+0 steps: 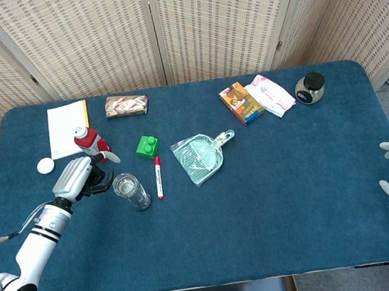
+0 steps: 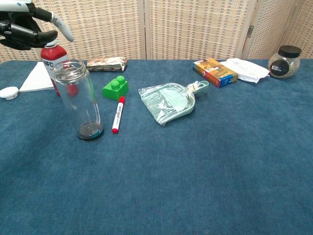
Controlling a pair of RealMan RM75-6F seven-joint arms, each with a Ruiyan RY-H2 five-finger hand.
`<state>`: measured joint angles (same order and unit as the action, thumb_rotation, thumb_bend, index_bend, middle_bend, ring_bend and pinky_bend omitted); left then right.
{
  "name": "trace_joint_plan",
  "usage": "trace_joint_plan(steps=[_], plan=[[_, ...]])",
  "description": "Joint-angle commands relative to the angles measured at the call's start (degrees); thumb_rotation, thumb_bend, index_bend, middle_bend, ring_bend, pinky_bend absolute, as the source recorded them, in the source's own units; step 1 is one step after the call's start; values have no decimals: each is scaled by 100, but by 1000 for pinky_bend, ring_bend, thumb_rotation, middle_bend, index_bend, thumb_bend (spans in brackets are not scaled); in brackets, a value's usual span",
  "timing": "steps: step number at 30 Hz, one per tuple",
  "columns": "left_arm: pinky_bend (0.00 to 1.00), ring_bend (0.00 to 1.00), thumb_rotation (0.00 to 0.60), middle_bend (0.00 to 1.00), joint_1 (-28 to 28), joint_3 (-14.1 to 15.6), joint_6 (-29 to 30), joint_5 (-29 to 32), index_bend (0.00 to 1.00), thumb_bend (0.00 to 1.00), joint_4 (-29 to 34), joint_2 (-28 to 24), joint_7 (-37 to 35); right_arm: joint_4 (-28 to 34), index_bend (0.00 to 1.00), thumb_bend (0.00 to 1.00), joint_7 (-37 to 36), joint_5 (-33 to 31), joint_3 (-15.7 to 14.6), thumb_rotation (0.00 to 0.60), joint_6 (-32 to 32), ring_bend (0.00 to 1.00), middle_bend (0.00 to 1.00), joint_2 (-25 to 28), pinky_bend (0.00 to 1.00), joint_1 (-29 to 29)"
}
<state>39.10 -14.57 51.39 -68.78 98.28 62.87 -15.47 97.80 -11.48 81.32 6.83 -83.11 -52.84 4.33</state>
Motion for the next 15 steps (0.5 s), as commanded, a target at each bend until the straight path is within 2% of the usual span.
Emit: trace_joint_plan(steps=[1, 4, 8, 15], plan=[[1000, 951, 527, 942, -63, -5, 109, 19, 371, 549, -2, -24, 18, 5, 262, 209, 4, -5, 11, 600, -5, 242, 377, 9, 334, 3], [1000, 949, 600, 939, -156, 0, 317, 29, 376, 550, -27, -18, 115, 8, 262, 210, 12, -16, 15, 600, 12, 242, 377, 17, 334, 12], [1000, 924, 600, 905, -273, 27, 529, 104, 392, 549, -68, -29, 308, 11, 262, 210, 33, -56, 39, 600, 30, 242, 377, 10, 334, 29], [998, 747, 600, 756, -564, 165, 936, 465, 397, 549, -90, -107, 978, 15, 262, 210, 64, -48, 28, 600, 118, 242, 377, 46, 334, 71]])
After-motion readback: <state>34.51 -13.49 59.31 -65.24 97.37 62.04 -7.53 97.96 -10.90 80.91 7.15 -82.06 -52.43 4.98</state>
